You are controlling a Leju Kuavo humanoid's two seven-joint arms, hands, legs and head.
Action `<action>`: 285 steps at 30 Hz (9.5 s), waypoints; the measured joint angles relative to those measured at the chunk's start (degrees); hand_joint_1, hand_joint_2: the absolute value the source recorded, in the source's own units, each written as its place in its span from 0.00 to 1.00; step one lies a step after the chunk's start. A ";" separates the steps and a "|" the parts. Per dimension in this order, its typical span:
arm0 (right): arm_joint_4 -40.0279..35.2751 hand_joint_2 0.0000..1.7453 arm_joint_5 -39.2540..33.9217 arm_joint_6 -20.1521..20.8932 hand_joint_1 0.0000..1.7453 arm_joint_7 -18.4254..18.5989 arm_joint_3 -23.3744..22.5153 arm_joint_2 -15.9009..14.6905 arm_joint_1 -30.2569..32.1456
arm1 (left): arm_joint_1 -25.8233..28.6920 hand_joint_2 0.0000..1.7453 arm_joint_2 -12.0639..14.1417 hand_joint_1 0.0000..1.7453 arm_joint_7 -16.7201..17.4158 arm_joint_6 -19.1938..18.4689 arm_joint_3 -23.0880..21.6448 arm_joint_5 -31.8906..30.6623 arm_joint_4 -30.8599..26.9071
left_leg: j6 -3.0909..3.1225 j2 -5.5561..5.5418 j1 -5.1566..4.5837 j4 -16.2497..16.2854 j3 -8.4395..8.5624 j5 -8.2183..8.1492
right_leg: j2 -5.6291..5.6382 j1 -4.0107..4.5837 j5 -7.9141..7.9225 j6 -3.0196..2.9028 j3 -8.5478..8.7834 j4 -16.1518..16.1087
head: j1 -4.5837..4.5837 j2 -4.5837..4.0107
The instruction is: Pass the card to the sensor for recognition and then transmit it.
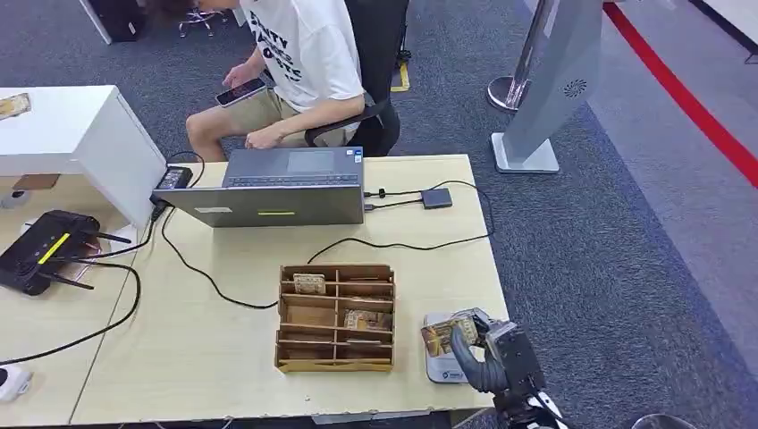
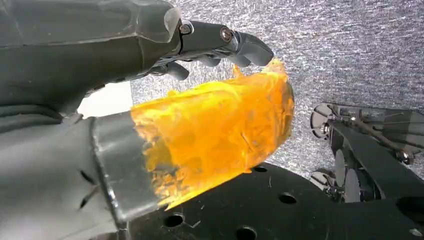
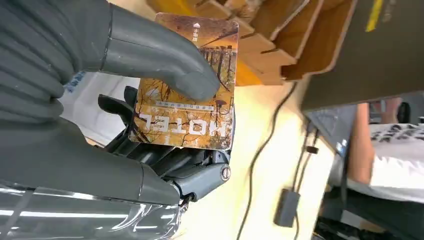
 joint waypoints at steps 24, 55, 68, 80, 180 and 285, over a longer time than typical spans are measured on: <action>7.17 1.00 1.18 -0.66 1.00 0.98 2.51 1.09 -1.90 | -0.01 0.00 0.00 0.00 0.24 -0.02 0.00 -0.72 0.00 | 0.00 0.00 0.01 0.00 0.01 0.00 | 0.00 0.01 0.00 0.00 0.00 0.01 | -0.02 0.00; 5.44 1.00 1.84 -5.09 1.00 0.11 -0.85 1.20 -1.12 | 0.02 0.00 0.02 0.00 -0.17 -0.55 0.11 -0.79 0.00 | 0.00 0.00 0.00 0.00 0.06 0.00 | 0.00 0.01 0.00 -0.01 0.03 0.00 | 0.00 0.00; 4.91 1.00 3.76 -5.41 1.00 1.46 -2.99 1.05 -0.12 | 0.03 0.00 0.09 0.00 -0.15 -0.55 0.44 -1.22 0.00 | 0.00 0.00 0.01 0.00 0.06 0.00 | 0.00 0.01 0.00 -0.01 0.03 0.00 | 0.00 0.00; 8.17 1.00 14.41 -10.67 1.00 5.92 -3.06 1.07 -0.30 | 0.02 0.00 0.09 0.00 0.31 -0.59 0.48 -1.68 0.00 | 0.00 0.00 0.00 0.00 0.04 0.00 | 0.00 0.00 0.00 -0.01 0.03 0.00 | -0.02 0.00; 18.66 1.00 37.64 -11.36 1.00 15.87 6.69 3.08 -8.45 | -0.07 0.00 0.26 0.00 0.35 -1.51 1.86 -3.54 0.00 | 0.00 0.01 0.02 0.00 0.21 0.01 | 0.02 0.01 0.00 -0.02 0.14 0.00 | 0.00 0.00; -11.10 1.00 62.29 -25.79 1.00 -27.82 -16.70 26.47 -5.66 | -1.64 0.00 -4.44 0.00 -0.15 1.49 -0.63 -10.47 0.00 | -0.21 0.06 0.12 -0.04 0.12 0.06 | 0.07 0.08 -0.02 -0.14 0.05 0.05 | 0.00 0.00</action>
